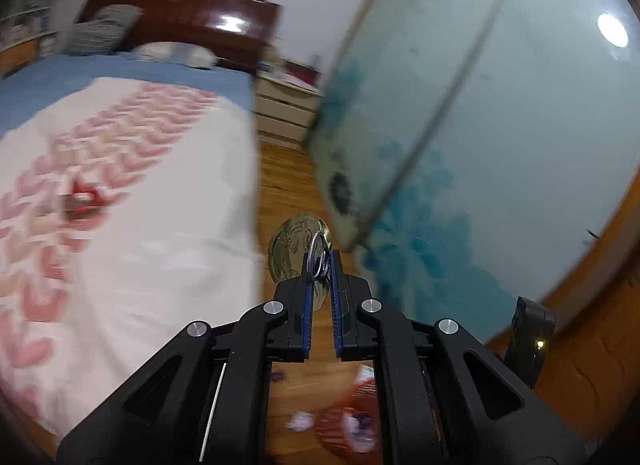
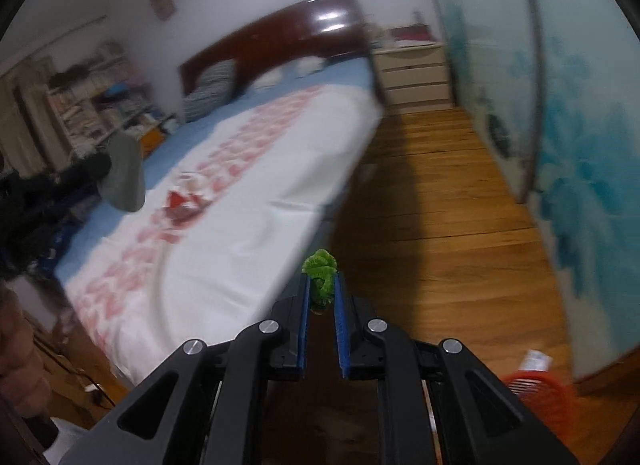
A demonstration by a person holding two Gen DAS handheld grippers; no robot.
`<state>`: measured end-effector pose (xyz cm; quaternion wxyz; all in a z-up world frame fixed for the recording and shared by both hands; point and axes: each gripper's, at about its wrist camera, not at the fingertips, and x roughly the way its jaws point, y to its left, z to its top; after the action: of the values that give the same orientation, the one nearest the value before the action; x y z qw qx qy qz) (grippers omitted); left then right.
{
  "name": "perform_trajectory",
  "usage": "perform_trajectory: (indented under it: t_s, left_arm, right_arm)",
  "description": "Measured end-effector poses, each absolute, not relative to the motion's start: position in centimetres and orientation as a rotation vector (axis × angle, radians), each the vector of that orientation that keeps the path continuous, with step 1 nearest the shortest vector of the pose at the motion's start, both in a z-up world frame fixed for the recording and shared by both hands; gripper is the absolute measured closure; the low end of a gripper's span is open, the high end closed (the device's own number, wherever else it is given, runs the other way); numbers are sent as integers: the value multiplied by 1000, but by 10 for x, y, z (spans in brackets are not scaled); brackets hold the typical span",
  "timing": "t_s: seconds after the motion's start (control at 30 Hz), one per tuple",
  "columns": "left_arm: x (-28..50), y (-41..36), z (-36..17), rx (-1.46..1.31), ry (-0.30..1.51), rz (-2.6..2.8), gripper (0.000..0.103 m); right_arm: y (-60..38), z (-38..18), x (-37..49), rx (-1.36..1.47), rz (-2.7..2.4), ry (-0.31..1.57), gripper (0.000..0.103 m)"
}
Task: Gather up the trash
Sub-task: 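Carry the lid and green scrap to the red wastebasket and open both tools, then return both tools to the bed toward the red-and-white packet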
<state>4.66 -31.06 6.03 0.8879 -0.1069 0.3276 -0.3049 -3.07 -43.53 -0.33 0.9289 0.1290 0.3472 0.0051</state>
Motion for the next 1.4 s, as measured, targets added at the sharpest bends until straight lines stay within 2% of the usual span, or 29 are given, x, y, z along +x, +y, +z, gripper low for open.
perform_trajectory:
  t_s: [0.23,0.43,0.63,0.77,1.03,1.1,1.13,1.2,1.23,1.27,1.4]
  left_arm:
    - [20,-455,29,-102,809,-833,96]
    - [-6,-548,-56,12,1026,-941,96]
    - [-22,-579,-135,113,1224,-910,96]
    - [-23,-582,-144,136,1253,-897,96]
    - [-30,-595,-160,197,1293,-903,95]
    - [-32,-598,-163,215,1301,-896,95]
    - [-32,-598,-163,216,1302,-893,94]
    - [-31,-597,-160,207,1301,-886,77]
    - [-30,-594,-158,189,1298,-879,53]
    - [-29,-590,-156,161,1291,-875,42]
    - [-23,-578,-149,103,1274,-868,42]
  right_arm:
    - [-556,10,-120,224,-227,737,90]
    - [-630,-51,-168,302,-345,867,90]
    - [-658,-111,-181,378,-401,984,90]
    - [-662,-134,-178,428,-407,1019,90]
    - [-652,-145,-171,435,-413,1034,87]
    - [-653,-148,-172,432,-436,1044,82]
    - [-654,-148,-171,429,-448,1047,68]
    - [-654,-147,-174,423,-473,1043,50]
    - [-654,-147,-176,420,-475,1043,49]
    - [-653,-146,-177,419,-475,1043,49]
    - [-653,-140,-179,422,-486,1029,48]
